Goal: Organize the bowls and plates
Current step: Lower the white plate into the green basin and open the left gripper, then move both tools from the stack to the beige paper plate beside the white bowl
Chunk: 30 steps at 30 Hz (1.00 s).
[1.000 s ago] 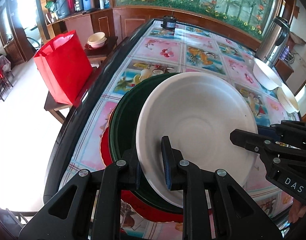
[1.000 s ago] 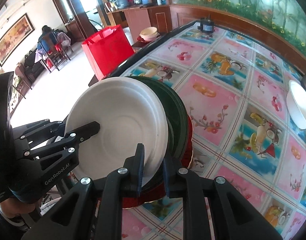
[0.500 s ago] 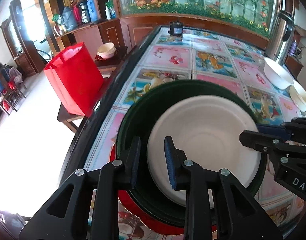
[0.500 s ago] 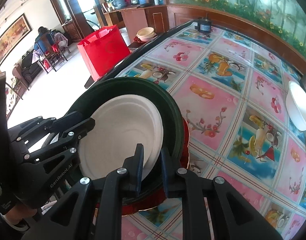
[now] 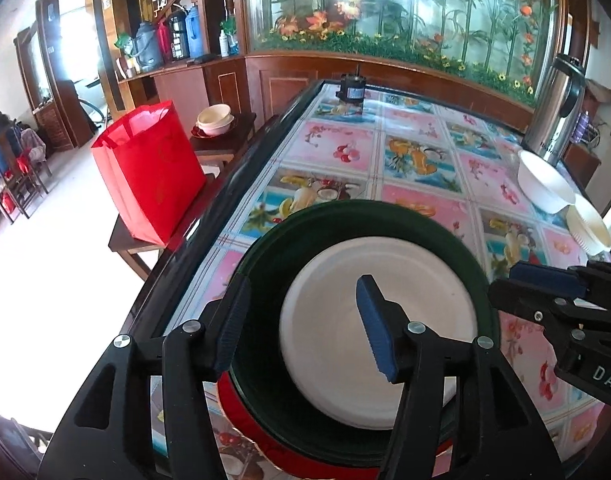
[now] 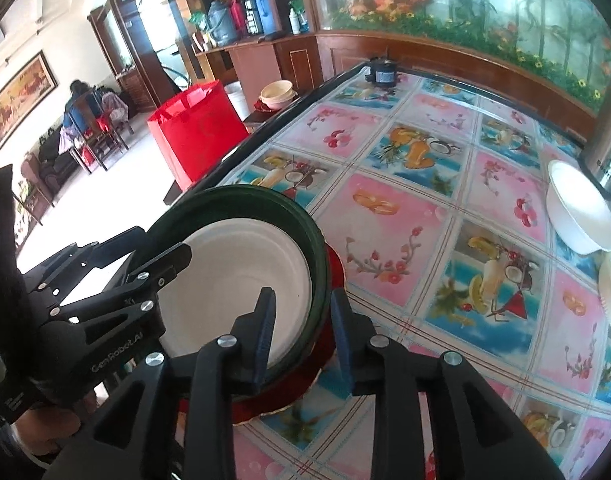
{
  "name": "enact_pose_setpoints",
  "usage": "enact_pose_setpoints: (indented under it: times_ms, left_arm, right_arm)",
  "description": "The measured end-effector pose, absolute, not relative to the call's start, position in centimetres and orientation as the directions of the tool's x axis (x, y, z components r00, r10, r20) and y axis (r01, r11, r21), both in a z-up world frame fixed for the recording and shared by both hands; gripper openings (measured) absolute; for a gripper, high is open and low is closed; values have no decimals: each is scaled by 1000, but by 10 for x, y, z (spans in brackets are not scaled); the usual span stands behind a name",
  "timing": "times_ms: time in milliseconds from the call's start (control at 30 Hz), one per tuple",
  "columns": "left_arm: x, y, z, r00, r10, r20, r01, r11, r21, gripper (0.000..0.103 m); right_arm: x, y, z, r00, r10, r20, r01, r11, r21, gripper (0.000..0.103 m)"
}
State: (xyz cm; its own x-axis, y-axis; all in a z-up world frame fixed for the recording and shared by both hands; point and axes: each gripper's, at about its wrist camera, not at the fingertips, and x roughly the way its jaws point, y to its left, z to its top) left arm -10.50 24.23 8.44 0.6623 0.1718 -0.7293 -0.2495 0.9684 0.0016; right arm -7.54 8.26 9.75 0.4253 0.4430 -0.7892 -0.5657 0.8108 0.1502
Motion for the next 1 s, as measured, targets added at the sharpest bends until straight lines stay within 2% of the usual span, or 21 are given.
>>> enact_pose_setpoints:
  times_ms: [500, 1000]
  left_arm:
    - [-94, 191, 96, 700, 84, -709, -155, 987, -36, 56]
    - [-69, 109, 95, 697, -21, -717, -10, 999, -38, 55]
  right_arm:
    - [-76, 21, 99, 470, 420, -776, -470, 863, 183, 35]
    - [-74, -67, 95, 512, 362, -779, -325, 921, 214, 38]
